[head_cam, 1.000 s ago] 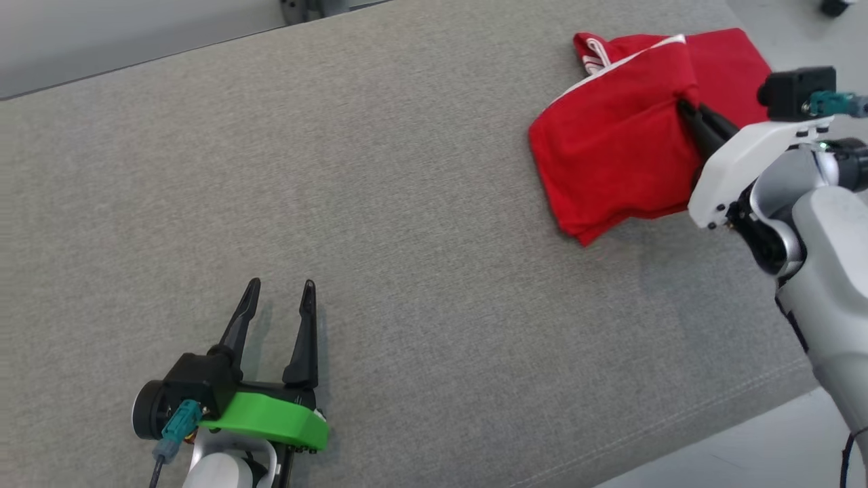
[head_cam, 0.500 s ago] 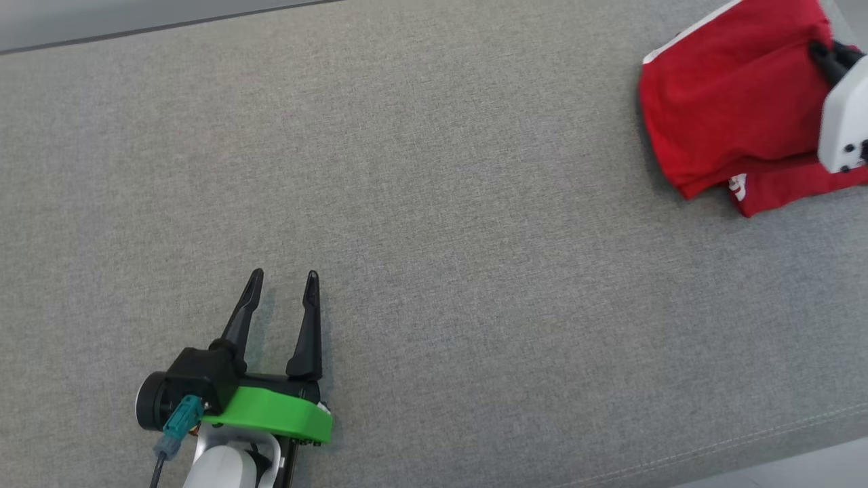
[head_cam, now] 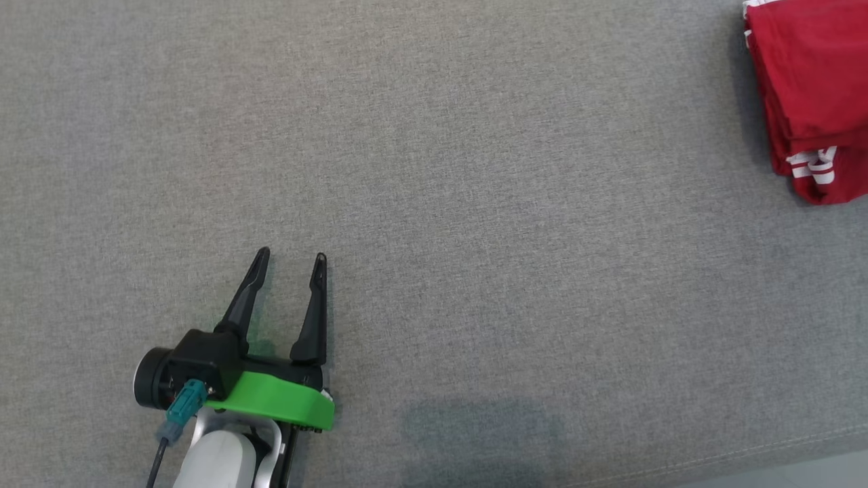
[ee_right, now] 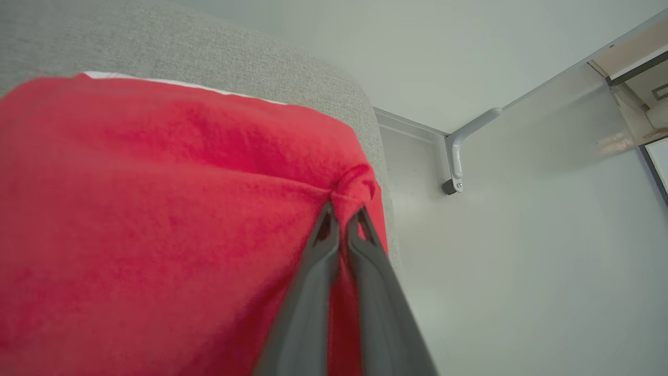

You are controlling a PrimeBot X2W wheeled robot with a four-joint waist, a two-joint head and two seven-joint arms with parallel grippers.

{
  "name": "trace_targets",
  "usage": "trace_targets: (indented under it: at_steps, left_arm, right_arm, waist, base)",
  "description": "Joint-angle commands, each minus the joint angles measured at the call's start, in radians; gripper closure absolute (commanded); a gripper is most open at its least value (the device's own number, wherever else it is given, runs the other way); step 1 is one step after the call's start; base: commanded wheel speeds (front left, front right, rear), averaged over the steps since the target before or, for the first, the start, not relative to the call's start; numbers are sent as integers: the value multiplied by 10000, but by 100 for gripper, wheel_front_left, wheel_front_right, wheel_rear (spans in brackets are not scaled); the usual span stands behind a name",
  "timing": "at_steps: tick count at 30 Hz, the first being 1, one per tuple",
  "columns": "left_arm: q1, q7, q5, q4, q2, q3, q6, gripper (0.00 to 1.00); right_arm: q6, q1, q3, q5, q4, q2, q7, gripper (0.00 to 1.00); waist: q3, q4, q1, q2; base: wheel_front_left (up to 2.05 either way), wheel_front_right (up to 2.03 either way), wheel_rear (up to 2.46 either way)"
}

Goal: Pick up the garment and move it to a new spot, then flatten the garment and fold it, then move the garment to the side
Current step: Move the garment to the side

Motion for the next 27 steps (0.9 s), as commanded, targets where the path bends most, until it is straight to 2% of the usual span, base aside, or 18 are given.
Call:
trace_targets:
  at_steps: [1, 8, 9, 10, 11, 12, 20, 27]
  left_arm:
    - [-177, 22, 130, -66, 112, -19, 8, 0]
    - [-145, 113, 155, -221, 165, -142, 91, 0]
    - [-137, 135, 159, -227, 175, -153, 82, 0]
    - [-123, 154, 157, -233, 183, -166, 91, 0]
    - [-102, 174, 162, -242, 199, -172, 108, 0]
    - [-72, 182, 166, -254, 205, -181, 110, 0]
    - [133, 332, 123, -323, 323, -246, 172, 0]
    - [171, 323, -55, -295, 439, -109, 219, 0]
  right_arm:
    - [-12, -151, 8, -253, 214, -39, -212, 100]
    - [-15, -266, -101, -1017, 1461, 32, -841, 100]
    - [-15, -319, -170, -1092, 1634, 90, -920, 84]
    - [-14, -325, -239, -1162, 1833, 168, -984, 73]
    - [-14, -306, -283, -1193, 2030, 293, -1054, 73]
    - [-14, -295, -338, -1203, 2197, 390, -1124, 0]
    - [-14, -308, -512, -1318, 3071, 926, -1933, 0]
    - [-14, -537, -388, -1390, 2999, 1456, -3171, 0]
  waist:
    - [200, 134, 0, 0]
    - [342, 126, 0, 0]
    - [342, 109, 0, 0]
    - [335, 86, 0, 0]
    - [318, 53, 0, 0]
    - [295, 18, 0, 0]
    - [18, -327, 0, 0]
    - [-602, -618, 0, 0]
  base:
    - [0, 0, 0]
    - [0, 0, 0]
    - [0, 0, 0]
    - [0, 0, 0]
    - [0, 0, 0]
    - [0, 0, 0]
    - [0, 0, 0]
    - [0, 0, 0]
